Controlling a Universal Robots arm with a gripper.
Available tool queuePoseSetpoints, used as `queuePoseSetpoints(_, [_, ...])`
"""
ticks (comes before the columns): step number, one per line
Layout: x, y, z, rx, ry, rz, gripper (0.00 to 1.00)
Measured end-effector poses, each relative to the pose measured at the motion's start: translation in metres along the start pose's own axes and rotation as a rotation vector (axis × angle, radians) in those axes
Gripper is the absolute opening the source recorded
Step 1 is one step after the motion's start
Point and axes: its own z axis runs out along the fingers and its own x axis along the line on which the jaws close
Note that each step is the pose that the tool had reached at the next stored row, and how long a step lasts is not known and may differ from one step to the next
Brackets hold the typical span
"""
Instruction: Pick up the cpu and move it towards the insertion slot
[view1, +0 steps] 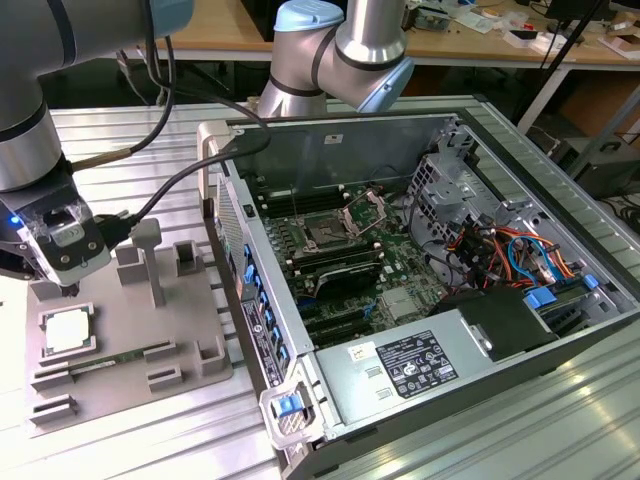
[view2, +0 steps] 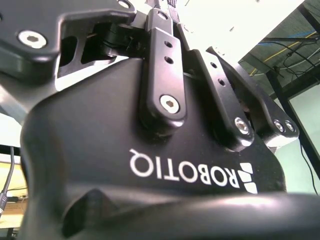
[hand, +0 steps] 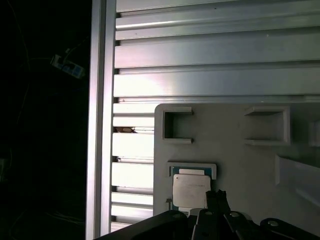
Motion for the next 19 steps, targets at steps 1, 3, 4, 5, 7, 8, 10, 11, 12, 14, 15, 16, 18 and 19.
queuePoseSetpoints(1, [0.0000, 0.0000, 0.0001, 0.0000, 0.0000, 0.000, 0.11])
queuePoseSetpoints(3, [0.0001, 0.0000, 0.0005, 0.0000, 0.0000, 0.000, 0.11])
queuePoseSetpoints(4, [0.0003, 0.0000, 0.0009, 0.0000, 0.0000, 0.000, 0.11])
queuePoseSetpoints(5, [0.0004, -0.0001, 0.0019, 0.0000, -0.0001, 0.000, 0.11])
queuePoseSetpoints(7, [0.0017, -0.0002, 0.0063, -0.0001, -0.0002, 0.000, 0.11])
queuePoseSetpoints(8, [0.0025, -0.0011, 0.0080, 0.0001, 0.0001, 0.000, 0.11])
queuePoseSetpoints(10, [0.0025, -0.0012, 0.0084, 0.0000, -0.0001, 0.000, 0.11])
queuePoseSetpoints(11, [0.0025, -0.0012, 0.0085, 0.0000, 0.0000, 0.000, 0.11])
queuePoseSetpoints(12, [0.0025, -0.0013, 0.0087, 0.0000, 0.0000, 0.000, 0.11])
queuePoseSetpoints(14, [0.0025, -0.0013, 0.0091, 0.0000, -0.0001, 0.000, 0.11])
queuePoseSetpoints(15, [0.0025, -0.0013, 0.0094, 0.0000, 0.0000, 0.000, 0.11])
queuePoseSetpoints(16, [0.0025, -0.0013, 0.0096, 0.0000, -0.0001, 0.000, 0.11])
queuePoseSetpoints(18, [0.0025, -0.0013, 0.0099, 0.0001, 0.0000, 0.000, 0.11])
queuePoseSetpoints(19, [0.0025, -0.0013, 0.0101, 0.0000, 0.0000, 0.000, 0.11])
